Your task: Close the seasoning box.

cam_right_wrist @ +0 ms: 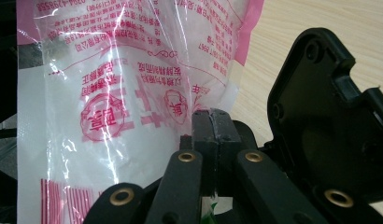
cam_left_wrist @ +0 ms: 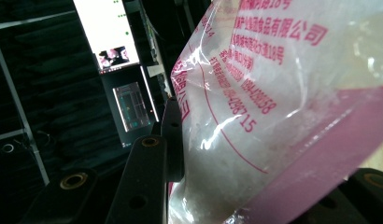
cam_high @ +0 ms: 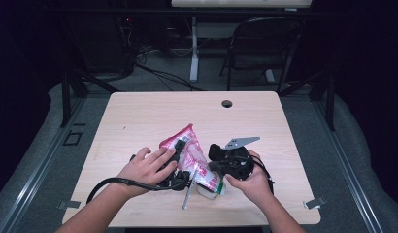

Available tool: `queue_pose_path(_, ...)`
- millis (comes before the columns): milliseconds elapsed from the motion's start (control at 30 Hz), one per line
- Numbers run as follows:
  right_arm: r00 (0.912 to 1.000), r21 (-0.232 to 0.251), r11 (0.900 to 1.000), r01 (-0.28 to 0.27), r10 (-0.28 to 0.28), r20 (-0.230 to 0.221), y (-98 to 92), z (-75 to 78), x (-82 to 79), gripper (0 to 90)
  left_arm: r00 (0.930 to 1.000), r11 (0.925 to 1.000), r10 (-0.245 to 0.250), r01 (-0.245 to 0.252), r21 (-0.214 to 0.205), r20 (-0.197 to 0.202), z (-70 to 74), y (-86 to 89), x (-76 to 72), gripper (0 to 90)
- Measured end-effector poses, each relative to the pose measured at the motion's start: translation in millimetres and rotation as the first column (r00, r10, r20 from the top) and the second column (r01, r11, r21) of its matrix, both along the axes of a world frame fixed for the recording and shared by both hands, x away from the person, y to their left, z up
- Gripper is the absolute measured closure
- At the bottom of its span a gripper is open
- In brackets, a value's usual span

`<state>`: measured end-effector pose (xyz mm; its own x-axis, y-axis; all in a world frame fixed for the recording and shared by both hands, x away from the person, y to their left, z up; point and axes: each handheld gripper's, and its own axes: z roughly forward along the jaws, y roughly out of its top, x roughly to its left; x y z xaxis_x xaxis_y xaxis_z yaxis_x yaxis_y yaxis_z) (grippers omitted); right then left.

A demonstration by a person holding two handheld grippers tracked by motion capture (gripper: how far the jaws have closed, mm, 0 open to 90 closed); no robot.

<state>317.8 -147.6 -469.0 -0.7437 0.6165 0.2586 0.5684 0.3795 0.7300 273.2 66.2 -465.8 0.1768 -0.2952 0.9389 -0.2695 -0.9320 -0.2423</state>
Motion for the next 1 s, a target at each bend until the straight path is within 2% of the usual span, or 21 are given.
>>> queue_pose_path(300, 1.0000, -0.002, 1.0000, -0.004, 0.004, 0.000, 0.9, -0.2, 1.1, 90.0, 1.0000, 1.0000, 0.000, 0.000, 0.006, 0.001, 0.3, 0.4, -0.1, 71.7)
queue_pose_path(733, 1.0000, -0.003, 1.0000, 0.000, 0.000, 0.002, 3.0, -0.4, 2.7, 90.0, 0.9993, 0.9998, -0.016, 0.015, 0.013, 0.035, -0.4, 0.6, 0.4, 72.4)
queue_pose_path(1000, 1.0000, 0.001, 1.0000, 0.006, -0.006, -0.001, 4.1, -0.7, 3.3, 90.0, 0.9994, 0.9997, -0.013, 0.012, 0.022, 0.033, 0.1, 0.3, 0.1, 72.7)
